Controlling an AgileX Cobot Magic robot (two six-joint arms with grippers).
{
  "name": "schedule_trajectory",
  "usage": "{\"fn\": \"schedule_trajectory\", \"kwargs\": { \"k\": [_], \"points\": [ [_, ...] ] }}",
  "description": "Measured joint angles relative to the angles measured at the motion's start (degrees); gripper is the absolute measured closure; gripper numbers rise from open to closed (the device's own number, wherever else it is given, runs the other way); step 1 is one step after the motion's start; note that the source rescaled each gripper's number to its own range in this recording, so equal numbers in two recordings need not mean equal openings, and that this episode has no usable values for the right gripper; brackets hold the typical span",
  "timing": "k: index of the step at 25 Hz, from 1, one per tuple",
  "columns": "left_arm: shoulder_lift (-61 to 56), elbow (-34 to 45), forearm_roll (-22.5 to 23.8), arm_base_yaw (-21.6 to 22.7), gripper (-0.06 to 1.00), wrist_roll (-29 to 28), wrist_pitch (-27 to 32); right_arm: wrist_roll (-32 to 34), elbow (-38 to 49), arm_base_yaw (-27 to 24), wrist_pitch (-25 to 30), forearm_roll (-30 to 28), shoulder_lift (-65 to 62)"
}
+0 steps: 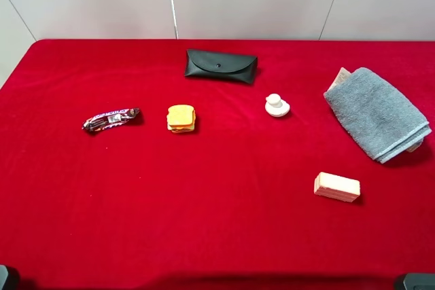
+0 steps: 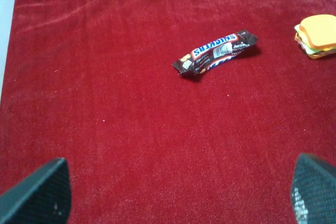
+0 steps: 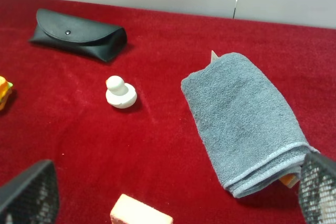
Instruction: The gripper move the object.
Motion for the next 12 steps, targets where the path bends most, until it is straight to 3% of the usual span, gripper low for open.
{"fn": "schedule_trajectory", "kwargs": {
  "k": [12],
  "points": [
    [0.0, 0.0, 0.0, 0.0, 0.23, 0.0, 0.0, 0.0, 0.0, 0.0, 0.0, 0.01, 0.0]
  ]
}}
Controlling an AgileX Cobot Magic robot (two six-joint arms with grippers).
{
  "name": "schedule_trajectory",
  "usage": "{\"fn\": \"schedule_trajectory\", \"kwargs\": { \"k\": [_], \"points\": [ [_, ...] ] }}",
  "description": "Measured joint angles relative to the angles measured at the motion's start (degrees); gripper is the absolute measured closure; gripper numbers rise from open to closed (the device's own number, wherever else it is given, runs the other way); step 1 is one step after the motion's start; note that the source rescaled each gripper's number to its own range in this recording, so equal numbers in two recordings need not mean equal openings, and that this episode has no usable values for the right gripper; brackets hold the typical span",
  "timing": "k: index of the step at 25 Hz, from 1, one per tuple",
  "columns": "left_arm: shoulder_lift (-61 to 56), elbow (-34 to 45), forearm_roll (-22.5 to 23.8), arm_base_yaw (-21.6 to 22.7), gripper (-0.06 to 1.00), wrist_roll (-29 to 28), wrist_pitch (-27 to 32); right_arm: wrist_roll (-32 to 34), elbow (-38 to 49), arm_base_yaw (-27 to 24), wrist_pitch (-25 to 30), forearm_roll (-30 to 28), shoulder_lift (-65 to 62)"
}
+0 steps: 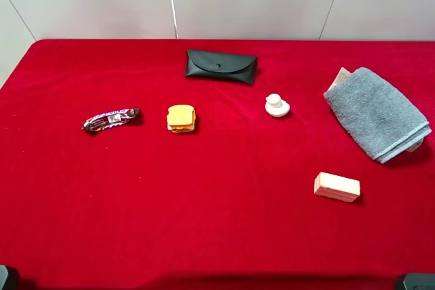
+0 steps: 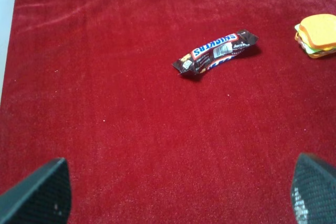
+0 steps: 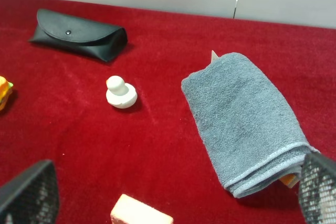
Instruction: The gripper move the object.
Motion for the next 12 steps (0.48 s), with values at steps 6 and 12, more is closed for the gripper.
{"fn": "schedule_trajectory", "kwargs": {
  "k": [6, 12],
  "points": [
    [0.0, 0.0, 0.0, 0.0, 0.23, 0.0, 0.0, 0.0, 0.0, 0.0, 0.0, 0.01, 0.0],
    [0.0, 0.0, 0.0, 0.0, 0.23, 0.0, 0.0, 0.0, 0.0, 0.0, 0.0, 0.01, 0.0]
  ]
}}
